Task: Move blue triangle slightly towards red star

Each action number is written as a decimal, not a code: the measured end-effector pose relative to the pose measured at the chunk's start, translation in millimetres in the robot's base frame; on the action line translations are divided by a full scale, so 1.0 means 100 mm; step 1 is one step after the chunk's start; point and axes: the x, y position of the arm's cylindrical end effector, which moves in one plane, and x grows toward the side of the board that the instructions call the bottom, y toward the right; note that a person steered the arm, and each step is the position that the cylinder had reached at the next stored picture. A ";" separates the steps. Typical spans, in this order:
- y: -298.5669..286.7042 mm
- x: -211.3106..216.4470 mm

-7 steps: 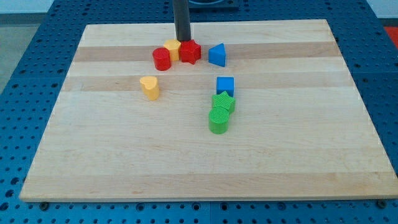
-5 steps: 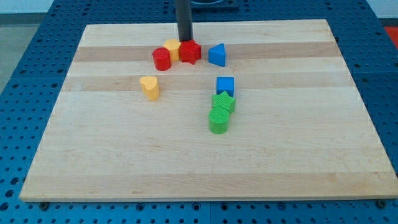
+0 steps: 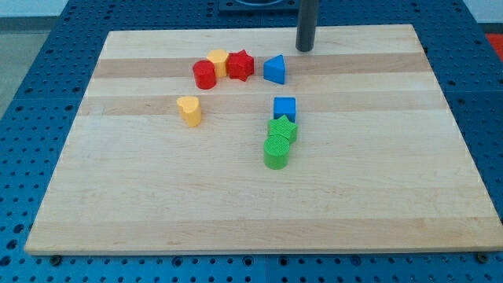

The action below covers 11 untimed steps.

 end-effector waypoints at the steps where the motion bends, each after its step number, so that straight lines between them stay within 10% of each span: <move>1: -0.04 0.30; 11: -0.64 0.35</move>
